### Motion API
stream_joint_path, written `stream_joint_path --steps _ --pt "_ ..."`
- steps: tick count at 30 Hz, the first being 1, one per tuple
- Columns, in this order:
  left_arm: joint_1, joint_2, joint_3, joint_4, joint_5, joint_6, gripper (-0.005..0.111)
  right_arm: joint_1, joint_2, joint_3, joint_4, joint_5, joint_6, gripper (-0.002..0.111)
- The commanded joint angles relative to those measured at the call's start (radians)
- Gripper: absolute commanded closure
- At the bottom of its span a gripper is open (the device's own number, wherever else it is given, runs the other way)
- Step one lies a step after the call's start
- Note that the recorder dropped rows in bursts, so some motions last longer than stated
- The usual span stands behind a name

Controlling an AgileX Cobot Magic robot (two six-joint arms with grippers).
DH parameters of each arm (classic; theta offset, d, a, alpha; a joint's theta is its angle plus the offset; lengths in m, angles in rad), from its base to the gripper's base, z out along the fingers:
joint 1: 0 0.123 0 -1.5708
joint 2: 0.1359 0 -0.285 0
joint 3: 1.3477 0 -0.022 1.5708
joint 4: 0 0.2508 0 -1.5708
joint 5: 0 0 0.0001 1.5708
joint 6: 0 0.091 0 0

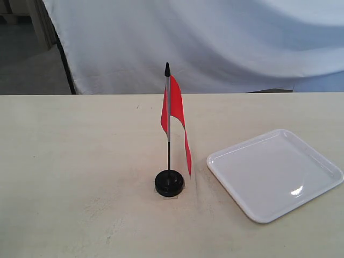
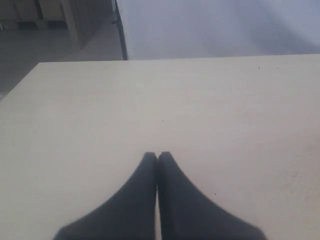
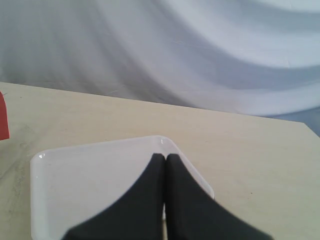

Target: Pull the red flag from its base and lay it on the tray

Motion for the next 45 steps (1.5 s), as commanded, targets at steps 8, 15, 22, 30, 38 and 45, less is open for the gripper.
stream_joint_path --steps 8,15,22,30,38,45 --pt "-0.003 -0.003 0.002 0.003 -0.005 -0.006 0.107 0.001 -0.005 0.003 0.004 -0.003 -0.001 0.109" --pt "-0.003 -0.003 0.002 0.003 -0.005 -0.006 0.107 0.001 -0.005 0.003 0.057 -0.256 0.037 0.109" --pt "-0.003 -0.003 0.002 0.003 -0.005 -0.006 0.107 0.001 -0.005 -0.033 0.131 -0.513 0.166 0.109" --pt "-0.003 -0.003 0.002 0.003 -0.005 -0.006 0.107 0.001 -0.005 -0.189 0.131 -0.504 0.156 0.109" --pt "-0.003 -0.003 0.002 0.003 -0.005 -0.006 0.107 0.001 0.17 -0.331 0.126 -0.352 0.119 0.109" --pt "-0.003 -0.003 0.002 0.003 -0.005 -0.006 0.107 0.001 0.427 -0.404 0.126 -0.35 0.119 0.109"
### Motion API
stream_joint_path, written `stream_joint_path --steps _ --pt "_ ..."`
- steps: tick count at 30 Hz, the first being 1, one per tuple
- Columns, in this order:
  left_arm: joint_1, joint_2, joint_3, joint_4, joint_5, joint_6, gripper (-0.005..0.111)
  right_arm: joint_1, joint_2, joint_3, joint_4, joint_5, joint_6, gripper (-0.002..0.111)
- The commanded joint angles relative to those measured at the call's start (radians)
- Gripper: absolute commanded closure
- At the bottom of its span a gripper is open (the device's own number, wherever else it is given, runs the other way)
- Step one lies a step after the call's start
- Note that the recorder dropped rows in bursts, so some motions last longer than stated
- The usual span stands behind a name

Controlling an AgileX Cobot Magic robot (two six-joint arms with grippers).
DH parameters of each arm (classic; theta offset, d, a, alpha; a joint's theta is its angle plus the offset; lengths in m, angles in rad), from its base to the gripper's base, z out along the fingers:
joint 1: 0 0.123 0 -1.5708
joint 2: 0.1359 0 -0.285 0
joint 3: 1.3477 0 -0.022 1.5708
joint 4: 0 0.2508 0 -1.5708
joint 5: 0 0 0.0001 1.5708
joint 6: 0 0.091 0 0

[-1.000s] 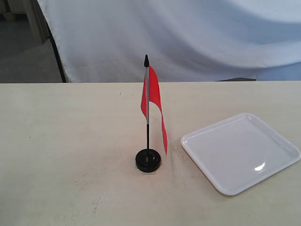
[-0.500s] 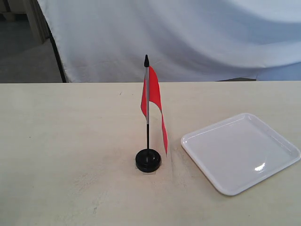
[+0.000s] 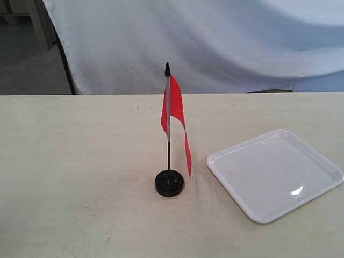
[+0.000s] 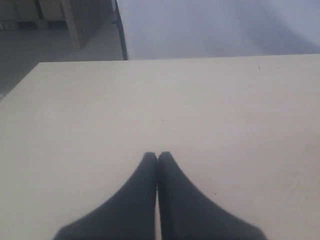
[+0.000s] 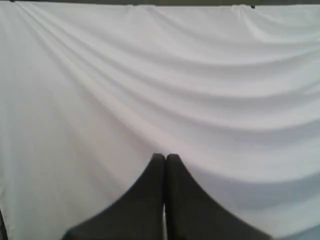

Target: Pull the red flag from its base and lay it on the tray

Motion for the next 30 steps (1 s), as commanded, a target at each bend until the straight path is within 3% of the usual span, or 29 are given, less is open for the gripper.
stream_joint_path --steps 1,17,27,30 --pt "-0.003 -0.003 0.002 0.003 -0.005 -0.006 0.107 0.001 0.161 -0.031 -0.001 0.002 -0.01 0.109" --pt "-0.003 -0.003 0.002 0.003 -0.005 -0.006 0.107 0.001 0.801 -0.031 -0.028 -0.023 -0.006 0.109" --pt "-0.003 -0.003 0.002 0.003 -0.005 -0.006 0.107 0.293 1.057 -0.033 -0.228 -0.111 0.017 0.109" --pt "-0.003 -0.003 0.002 0.003 -0.005 -0.006 0.107 0.363 1.109 -0.033 -0.355 -0.191 0.15 0.109"
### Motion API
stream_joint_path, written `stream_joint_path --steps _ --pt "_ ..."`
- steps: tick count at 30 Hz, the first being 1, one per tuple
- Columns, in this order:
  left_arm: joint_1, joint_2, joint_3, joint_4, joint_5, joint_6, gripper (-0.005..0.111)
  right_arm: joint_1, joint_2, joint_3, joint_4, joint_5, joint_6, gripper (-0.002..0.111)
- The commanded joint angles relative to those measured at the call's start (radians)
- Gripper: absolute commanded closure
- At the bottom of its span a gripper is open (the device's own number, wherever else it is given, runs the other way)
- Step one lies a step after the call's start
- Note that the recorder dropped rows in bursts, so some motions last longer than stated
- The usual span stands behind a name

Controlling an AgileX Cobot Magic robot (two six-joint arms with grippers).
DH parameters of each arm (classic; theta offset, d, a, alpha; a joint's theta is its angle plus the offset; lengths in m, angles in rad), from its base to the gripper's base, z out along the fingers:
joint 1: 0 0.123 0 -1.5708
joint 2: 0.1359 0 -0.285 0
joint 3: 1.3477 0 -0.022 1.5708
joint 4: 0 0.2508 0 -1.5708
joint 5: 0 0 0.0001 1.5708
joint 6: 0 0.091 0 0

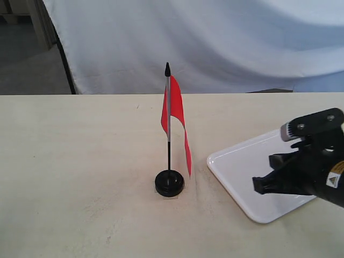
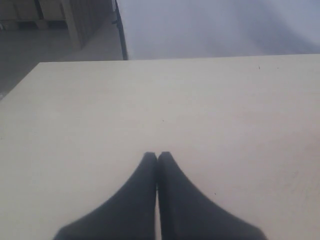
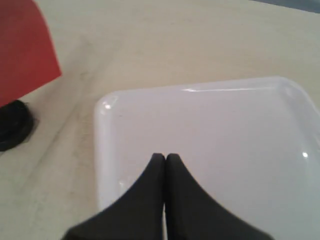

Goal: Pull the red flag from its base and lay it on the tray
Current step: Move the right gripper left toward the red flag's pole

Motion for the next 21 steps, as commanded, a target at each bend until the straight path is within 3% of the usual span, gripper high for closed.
stream_joint_path --steps 1,5,11,13,18,21 --pt "-0.003 -0.003 0.002 0.003 -0.005 -0.006 0.107 0.092 0.072 -0.005 -0.171 -0.127 0.174 0.109" --pt "-0.003 -0.003 0.002 0.003 -0.005 -0.006 0.107 0.124 0.15 -0.005 -0.391 -0.322 0.35 0.109" --pt "-0.003 -0.003 0.002 0.003 -0.005 -0.006 0.107 0.124 0.28 -0.012 -0.418 -0.517 0.346 0.106" --pt "-0.003 -0.003 0.002 0.003 -0.005 -0.006 0.107 0.124 0.318 -0.016 -0.418 -0.572 0.346 0.097" --pt "-0.003 -0.003 0.002 0.003 -0.005 -0.006 0.107 0.124 0.41 -0.055 -0.421 -0.71 0.302 0.053" --pt "-0.003 -0.003 0.002 0.003 -0.005 -0.006 0.107 0.124 0.46 -0.1 -0.421 -0.717 0.284 0.036"
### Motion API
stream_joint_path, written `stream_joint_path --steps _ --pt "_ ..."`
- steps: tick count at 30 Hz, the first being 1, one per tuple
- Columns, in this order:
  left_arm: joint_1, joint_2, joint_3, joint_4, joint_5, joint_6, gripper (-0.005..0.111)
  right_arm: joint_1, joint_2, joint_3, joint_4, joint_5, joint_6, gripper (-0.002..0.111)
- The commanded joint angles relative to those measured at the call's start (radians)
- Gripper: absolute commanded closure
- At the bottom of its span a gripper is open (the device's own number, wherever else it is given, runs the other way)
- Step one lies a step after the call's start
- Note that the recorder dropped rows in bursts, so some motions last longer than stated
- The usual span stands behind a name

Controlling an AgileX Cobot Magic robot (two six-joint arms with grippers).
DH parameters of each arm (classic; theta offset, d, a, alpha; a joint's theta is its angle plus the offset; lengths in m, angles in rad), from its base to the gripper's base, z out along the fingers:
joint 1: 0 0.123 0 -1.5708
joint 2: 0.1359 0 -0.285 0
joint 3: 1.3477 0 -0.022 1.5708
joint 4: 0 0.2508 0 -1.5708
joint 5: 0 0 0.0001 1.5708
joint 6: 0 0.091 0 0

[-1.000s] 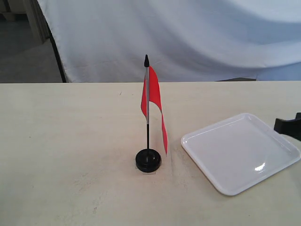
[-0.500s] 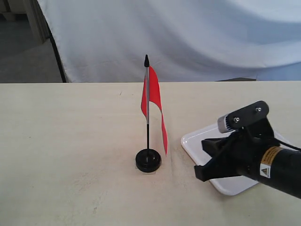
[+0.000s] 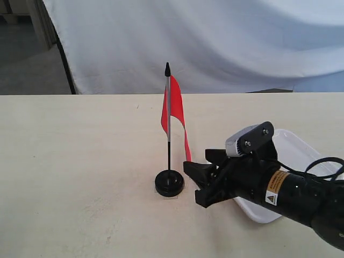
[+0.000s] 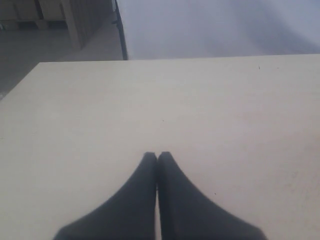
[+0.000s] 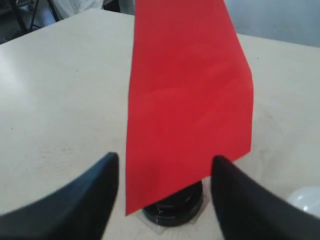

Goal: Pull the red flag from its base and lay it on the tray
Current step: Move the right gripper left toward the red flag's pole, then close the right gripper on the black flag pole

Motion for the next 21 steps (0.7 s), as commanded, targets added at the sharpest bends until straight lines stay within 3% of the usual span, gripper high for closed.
stream_joint_path --steps 1,16,18,21 --pt "-0.003 -0.003 0.002 0.003 -0.005 -0.006 0.107 0.001 0.066 -0.064 -0.008 -0.04 -0.029 0.034" --pt "-0.003 -0.003 0.002 0.003 -0.005 -0.006 0.107 0.061 0.218 -0.27 -0.008 -0.04 -0.027 0.035" --pt "-0.003 -0.003 0.002 0.003 -0.005 -0.006 0.107 0.07 0.235 -0.284 -0.008 -0.04 -0.027 0.039" --pt "-0.003 -0.003 0.002 0.003 -0.005 -0.006 0.107 0.07 0.244 -0.287 -0.008 -0.032 -0.027 0.057"
